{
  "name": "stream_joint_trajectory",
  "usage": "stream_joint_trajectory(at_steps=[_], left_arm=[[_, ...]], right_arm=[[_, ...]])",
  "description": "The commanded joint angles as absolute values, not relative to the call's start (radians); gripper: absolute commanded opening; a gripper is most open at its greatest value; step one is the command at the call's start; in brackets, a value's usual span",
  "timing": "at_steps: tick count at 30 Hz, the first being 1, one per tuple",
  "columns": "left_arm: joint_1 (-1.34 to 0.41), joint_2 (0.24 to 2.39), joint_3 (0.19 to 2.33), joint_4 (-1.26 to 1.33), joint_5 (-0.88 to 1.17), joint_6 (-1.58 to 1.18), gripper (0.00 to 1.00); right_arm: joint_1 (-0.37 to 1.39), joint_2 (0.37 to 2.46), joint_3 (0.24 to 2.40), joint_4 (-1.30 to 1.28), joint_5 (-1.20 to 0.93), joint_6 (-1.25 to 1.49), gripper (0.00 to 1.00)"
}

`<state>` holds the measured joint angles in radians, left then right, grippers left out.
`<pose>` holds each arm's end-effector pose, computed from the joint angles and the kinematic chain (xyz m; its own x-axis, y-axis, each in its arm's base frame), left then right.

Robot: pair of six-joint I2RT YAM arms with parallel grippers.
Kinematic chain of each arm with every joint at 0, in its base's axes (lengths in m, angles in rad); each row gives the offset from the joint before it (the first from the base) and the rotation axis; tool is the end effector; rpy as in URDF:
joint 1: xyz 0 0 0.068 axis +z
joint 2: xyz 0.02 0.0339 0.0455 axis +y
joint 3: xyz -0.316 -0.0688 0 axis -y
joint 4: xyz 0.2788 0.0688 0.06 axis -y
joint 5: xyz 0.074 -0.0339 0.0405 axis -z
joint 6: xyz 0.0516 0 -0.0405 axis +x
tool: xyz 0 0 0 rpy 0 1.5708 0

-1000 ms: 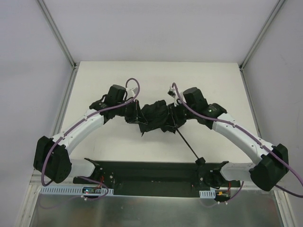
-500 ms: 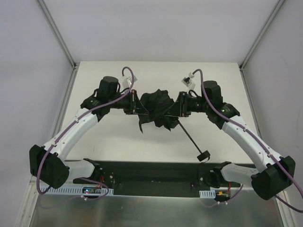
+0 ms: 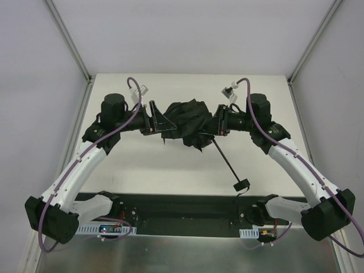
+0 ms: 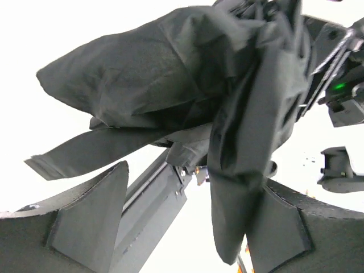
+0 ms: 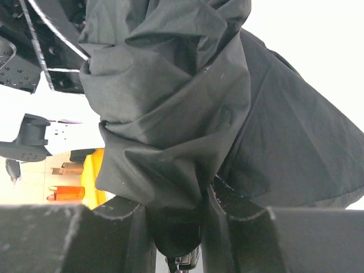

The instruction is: Put away the umbrella

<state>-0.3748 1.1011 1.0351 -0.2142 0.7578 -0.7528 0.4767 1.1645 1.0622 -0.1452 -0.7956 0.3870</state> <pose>0.2348 -0.1305 0.4059 -0.7898 -0.2229 -0.5714 0.4667 0.3860 -0.7957 0.2366 0.1637 0.4080 -0.5550 0.0107 -0.8318 -0.7850 0.3240 0.5280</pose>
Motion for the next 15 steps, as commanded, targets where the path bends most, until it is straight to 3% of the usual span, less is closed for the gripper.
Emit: stream_joint_trajectory(at_steps=[1,3,5,8,13,15], left_arm=[[-0.331,0.933,1.063,-0.179,0.623,-0.727,0.73],[-0.313,0.847,1.014,-0.184,0.522,-0.744,0.59],[-0.307,0.758,0.951,-0.184,0.428,-0.782,0.53],[-0.304,0.719,0.885,-0.196,0.405,-0.811,0.68],[-0.301,0.805,0.864,-0.105,0.591,-0.853,0.75],[-0.302,0.876,0.868,-0.013,0.745,-0.873,0.89]], right_arm=[[0.462,1.157,1.117,-0.032,-0.905,0.431,0.0],[0.453,1.166,1.121,-0.009,-0.94,0.462,0.0],[0.449,1.172,1.135,-0.008,-0.965,0.479,0.0],[0.437,1.184,1.16,-0.008,-0.991,0.518,0.0],[0.428,1.193,1.195,-0.006,-1.029,0.557,0.0],[0.425,1.198,1.2,-0.006,-1.038,0.569,0.0]])
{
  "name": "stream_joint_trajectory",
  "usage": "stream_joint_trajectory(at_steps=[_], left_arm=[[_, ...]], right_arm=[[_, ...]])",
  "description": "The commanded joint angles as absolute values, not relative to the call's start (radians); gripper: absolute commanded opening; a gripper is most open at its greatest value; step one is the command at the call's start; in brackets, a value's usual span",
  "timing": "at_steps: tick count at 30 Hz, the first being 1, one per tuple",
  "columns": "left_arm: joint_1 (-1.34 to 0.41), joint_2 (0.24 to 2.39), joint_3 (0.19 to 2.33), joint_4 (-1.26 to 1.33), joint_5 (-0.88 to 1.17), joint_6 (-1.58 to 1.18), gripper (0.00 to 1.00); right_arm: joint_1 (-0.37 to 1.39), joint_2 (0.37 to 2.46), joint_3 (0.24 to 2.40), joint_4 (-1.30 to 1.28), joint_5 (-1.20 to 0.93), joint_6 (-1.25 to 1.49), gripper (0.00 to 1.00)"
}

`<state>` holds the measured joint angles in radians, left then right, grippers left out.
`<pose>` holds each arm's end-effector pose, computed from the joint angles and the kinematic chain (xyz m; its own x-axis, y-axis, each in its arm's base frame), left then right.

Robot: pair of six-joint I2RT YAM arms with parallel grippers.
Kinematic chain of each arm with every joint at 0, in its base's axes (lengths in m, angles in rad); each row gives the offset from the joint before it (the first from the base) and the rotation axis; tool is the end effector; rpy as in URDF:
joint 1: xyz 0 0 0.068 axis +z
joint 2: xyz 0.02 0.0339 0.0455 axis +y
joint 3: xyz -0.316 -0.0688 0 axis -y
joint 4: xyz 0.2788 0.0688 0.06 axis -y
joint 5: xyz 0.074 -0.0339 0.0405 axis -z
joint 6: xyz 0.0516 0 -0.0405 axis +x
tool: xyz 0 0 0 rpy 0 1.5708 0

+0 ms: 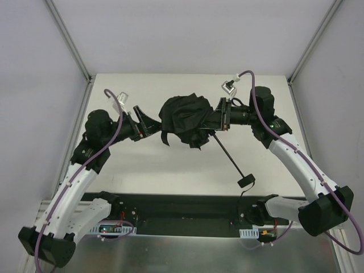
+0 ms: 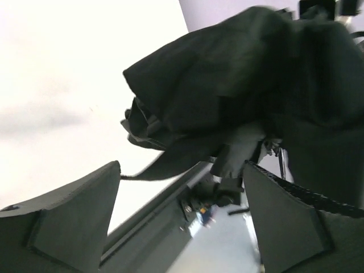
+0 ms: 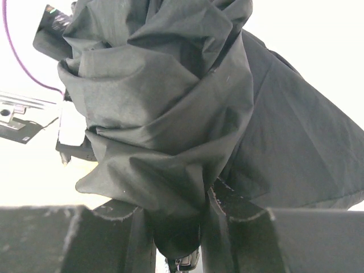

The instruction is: Put away the umbrella

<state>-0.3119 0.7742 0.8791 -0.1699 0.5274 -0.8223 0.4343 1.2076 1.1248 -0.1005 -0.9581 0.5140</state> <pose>0.1666 -0.0810 0.4156 -0.5866 -0.4761 -0.6551 0.4605 0.4694 -0.7534 0.2476 0.1614 0.4267 -0.6217 0.0233 -0.7829 -0.7648 0.1973 0.6133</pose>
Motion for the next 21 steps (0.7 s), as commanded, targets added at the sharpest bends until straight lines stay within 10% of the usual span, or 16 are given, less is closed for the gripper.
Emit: stream_joint_trajectory(at_steps=[1,5,8,13,21], left_arm=[[-0.305,0.911,0.889,-0.008,0.788,-0.874,0.97],[-0.314,0.982,0.905,-0.005,0.819,-0.868,0.98],[-0.322,1.002,0.902,-0.005,0.848,-0.871,0.8],[-0.339,0.979,0.847,-0.005,0.891,-0.87,0.03],[-0.331,0.861,0.816,-0.159,0.801,-0.796,0.02]], right_arm=[[0.423,1.203,1.203,-0.005,-1.045,0.578,0.0],[0.425,1.213,1.206,0.04,-1.062,0.615,0.0],[0.417,1.224,1.21,0.041,-1.068,0.626,0.0],[0.411,1.244,1.201,0.045,-1.045,0.63,0.0],[0.388,1.325,1.19,0.049,-1.117,0.678,0.0]])
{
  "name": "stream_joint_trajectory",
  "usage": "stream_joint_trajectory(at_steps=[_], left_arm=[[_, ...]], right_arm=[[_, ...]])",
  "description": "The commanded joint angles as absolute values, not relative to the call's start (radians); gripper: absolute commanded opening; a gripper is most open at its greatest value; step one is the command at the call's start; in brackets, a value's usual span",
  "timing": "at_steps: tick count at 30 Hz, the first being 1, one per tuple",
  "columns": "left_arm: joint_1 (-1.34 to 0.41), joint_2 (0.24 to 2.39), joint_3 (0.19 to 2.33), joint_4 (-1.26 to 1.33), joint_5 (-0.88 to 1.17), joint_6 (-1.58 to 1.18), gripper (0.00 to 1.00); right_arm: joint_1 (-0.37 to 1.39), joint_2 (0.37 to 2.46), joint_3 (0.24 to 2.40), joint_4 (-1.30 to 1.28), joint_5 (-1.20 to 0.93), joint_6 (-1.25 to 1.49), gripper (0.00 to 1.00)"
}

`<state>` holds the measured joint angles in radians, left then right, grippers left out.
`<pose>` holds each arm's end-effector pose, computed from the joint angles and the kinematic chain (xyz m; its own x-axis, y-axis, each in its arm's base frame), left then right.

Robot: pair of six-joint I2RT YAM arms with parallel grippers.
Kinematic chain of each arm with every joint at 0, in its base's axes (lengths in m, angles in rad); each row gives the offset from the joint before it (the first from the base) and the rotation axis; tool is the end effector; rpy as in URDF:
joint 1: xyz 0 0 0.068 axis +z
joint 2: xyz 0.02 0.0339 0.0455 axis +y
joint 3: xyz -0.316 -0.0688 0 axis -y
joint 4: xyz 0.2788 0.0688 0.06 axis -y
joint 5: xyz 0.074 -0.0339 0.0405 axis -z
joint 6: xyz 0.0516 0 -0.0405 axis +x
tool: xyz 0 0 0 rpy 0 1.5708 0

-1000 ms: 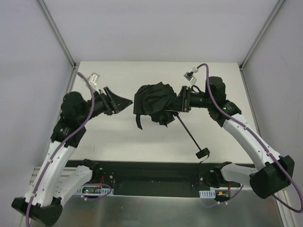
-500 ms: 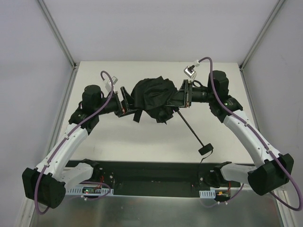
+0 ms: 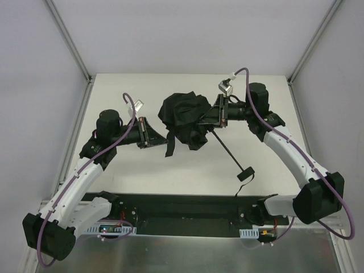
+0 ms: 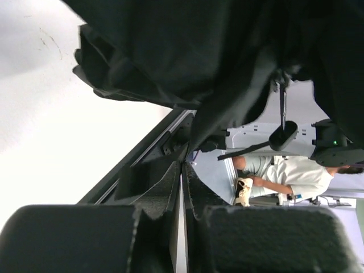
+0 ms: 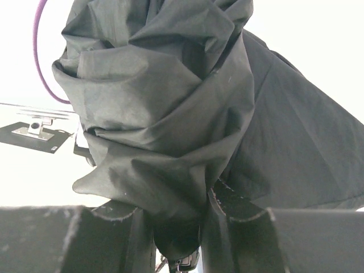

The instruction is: Put away the umbrella

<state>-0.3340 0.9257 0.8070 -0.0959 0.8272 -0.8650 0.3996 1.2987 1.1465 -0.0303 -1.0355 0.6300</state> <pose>0.1957 -0.1081 0.3694 -0.8165 -0.2620 -0.5145 0.4315 0.3150 -0.8453 0.2761 0.1648 0.4167 -0.7111 0.0259 -0.7026 -0.6915 0.1554 0.7055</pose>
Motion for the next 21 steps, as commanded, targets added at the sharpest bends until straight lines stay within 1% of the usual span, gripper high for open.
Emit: stream_joint_trajectory(at_steps=[1,3,5,6,7,8,9,10,13,16,21], left_arm=[[-0.328,0.844,0.825,-0.172,0.789,-0.778,0.15],[-0.322,0.813,0.847,-0.19,0.773,-0.746,0.17],[-0.315,0.802,0.876,-0.228,0.769,-0.726,0.24],[-0.313,0.802,0.897,-0.251,0.769,-0.716,0.34],[-0.311,0.813,0.917,-0.276,0.77,-0.709,0.49],[-0.311,0.819,0.933,-0.287,0.775,-0.706,0.7],[-0.311,0.828,0.949,-0.296,0.773,-0.709,0.94],[-0.311,0.839,0.965,-0.298,0.773,-0.718,0.99],[-0.313,0.883,1.026,-0.288,0.782,-0.744,0.99],[-0.333,0.965,1.039,-0.181,0.854,-0.831,0.99],[-0.394,1.115,1.078,-0.052,0.842,-0.882,0.99]], right_arm=[[0.388,1.336,1.183,0.048,-1.127,0.677,0.0],[0.387,1.356,1.167,0.041,-1.143,0.661,0.0],[0.387,1.38,1.155,0.026,-1.149,0.646,0.0],[0.387,1.388,1.152,0.009,-1.147,0.625,0.0],[0.388,1.399,1.146,0.005,-1.146,0.612,0.0],[0.39,1.405,1.14,0.005,-1.143,0.595,0.0],[0.388,1.414,1.143,-0.05,-1.14,0.568,0.0],[0.388,1.423,1.144,-0.078,-1.135,0.543,0.0],[0.394,1.43,1.131,-0.089,-1.134,0.523,0.0],[0.405,1.433,1.137,-0.146,-1.124,0.465,0.0],[0.434,1.45,1.132,-0.187,-1.089,0.401,0.0]])
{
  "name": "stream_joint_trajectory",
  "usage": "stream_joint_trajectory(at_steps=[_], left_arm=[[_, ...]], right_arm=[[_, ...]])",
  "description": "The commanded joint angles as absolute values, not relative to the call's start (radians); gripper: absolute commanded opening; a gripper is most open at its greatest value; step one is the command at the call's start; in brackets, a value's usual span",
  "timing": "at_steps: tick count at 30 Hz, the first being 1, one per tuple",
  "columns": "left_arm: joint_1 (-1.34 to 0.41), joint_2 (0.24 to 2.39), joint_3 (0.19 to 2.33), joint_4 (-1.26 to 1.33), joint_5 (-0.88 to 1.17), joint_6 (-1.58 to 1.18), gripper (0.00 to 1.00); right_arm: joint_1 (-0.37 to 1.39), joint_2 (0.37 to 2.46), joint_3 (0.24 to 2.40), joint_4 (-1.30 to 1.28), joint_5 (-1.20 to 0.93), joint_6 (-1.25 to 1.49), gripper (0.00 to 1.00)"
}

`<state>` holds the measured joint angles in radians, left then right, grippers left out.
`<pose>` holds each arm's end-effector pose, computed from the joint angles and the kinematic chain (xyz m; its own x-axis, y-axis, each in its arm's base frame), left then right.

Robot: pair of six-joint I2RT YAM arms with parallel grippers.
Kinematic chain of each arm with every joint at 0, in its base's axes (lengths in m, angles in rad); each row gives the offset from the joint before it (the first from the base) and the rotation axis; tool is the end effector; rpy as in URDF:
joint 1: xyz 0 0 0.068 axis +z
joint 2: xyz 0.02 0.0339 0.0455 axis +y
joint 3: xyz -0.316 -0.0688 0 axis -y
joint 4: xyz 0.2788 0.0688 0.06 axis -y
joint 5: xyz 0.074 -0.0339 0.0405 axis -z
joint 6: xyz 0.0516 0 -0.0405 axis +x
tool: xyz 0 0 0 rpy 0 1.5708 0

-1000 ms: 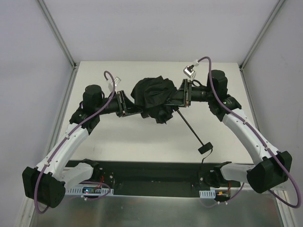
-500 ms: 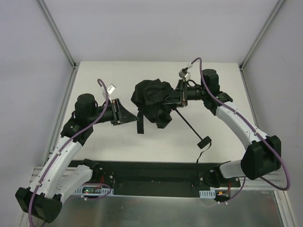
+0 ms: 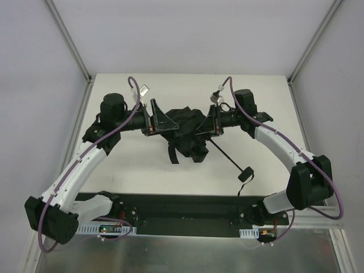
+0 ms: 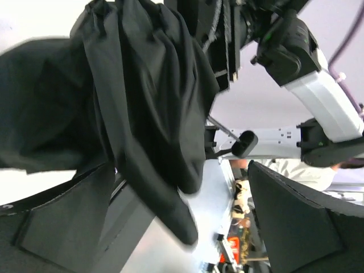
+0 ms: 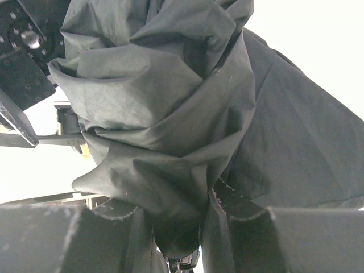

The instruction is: Put away the umbrella

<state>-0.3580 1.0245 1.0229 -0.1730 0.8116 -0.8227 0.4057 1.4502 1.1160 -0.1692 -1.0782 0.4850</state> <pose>0.2141 -0.1201 0.4240 -0.7779 -0.2477 -0.5775 0.4999 0.3129 -0.8076 0.3048 0.1804 0.3450 -0.8098 -0.1079 -0.5768 -0.5858 0.2037 0.7844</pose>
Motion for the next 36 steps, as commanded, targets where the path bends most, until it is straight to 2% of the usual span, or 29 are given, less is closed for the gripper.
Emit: stream_joint_trajectory(at_steps=[1,2,4,6,7,8,11,14,19,22,26,30,34,36], left_arm=[[-0.406,1.162,1.103,-0.051,0.851,-0.888,0.96],[-0.416,1.216,1.132,-0.048,0.867,-0.911,0.81],[-0.436,1.3,1.178,-0.046,0.882,-0.922,0.36],[-0.443,1.339,1.183,-0.048,0.829,-0.919,0.0],[-0.442,1.351,1.178,-0.045,0.795,-0.917,0.0],[-0.442,1.364,1.171,-0.046,0.77,-0.914,0.0],[-0.44,1.408,1.149,-0.023,0.733,-0.965,0.0],[-0.44,1.44,1.141,-0.012,0.686,-1.003,0.0],[-0.44,1.522,1.199,-0.008,0.654,-1.064,0.0],[-0.446,1.563,1.245,-0.008,0.652,-1.092,0.0],[-0.459,1.618,1.304,-0.008,0.646,-1.16,0.0],[-0.474,1.687,1.365,-0.014,0.666,-1.183,0.0],[-0.476,1.698,1.397,-0.07,0.672,-1.174,0.0],[-0.476,1.678,1.396,-0.1,0.664,-1.164,0.0]], right_arm=[[0.445,1.457,1.129,-0.186,-1.077,0.384,0.0],[0.457,1.468,1.131,-0.186,-1.059,0.368,0.0],[0.489,1.499,1.135,-0.183,-0.991,0.332,0.0],[0.523,1.528,1.134,-0.183,-0.88,0.269,0.0],[0.531,1.542,1.125,-0.181,-0.803,0.238,0.0],[0.541,1.554,1.114,-0.169,-0.752,0.204,0.04],[0.545,1.612,1.074,-0.101,-0.638,0.173,0.33],[0.543,1.626,1.054,-0.164,-0.499,0.109,0.51],[0.537,1.432,0.867,-0.21,-0.394,0.051,0.9],[0.6,1.281,0.783,-0.212,-0.333,0.02,0.94],[0.756,1.18,0.666,-0.05,-0.151,0.109,0.95],[0.871,1.31,0.702,-0.009,0.064,0.161,0.97],[0.94,1.519,0.895,-0.2,0.38,0.257,0.95],[0.948,1.578,0.943,-0.239,0.449,0.267,0.9]])
